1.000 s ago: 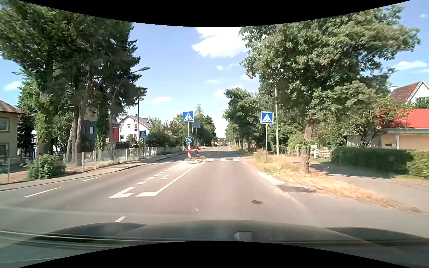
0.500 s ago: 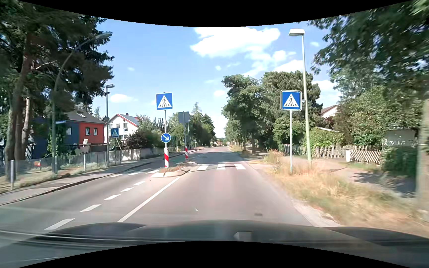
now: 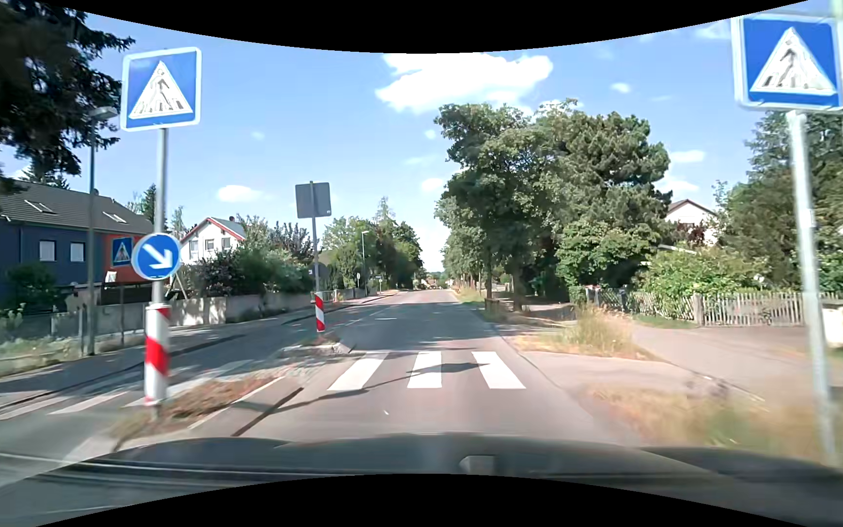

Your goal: Follow the waypoints while adhering to traffic rules and regulations

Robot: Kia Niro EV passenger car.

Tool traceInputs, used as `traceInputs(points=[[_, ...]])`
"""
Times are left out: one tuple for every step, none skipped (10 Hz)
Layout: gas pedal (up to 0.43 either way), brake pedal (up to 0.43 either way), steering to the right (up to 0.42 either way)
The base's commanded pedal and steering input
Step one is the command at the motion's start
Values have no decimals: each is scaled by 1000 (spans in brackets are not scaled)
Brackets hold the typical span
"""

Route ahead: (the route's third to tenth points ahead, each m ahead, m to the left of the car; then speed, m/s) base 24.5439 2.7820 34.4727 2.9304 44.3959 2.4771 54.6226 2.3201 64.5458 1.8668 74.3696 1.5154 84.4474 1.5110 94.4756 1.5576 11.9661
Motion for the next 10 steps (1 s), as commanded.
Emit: traceInputs(points=[[59, 6, -16], [59, 6, -21], [59, 6, -21], [59, 6, -20], [59, 6, -19], [59, 6, -19], [59, 6, -19], [59, 6, -16], [59, 6, -12], [59, 6, -6]])
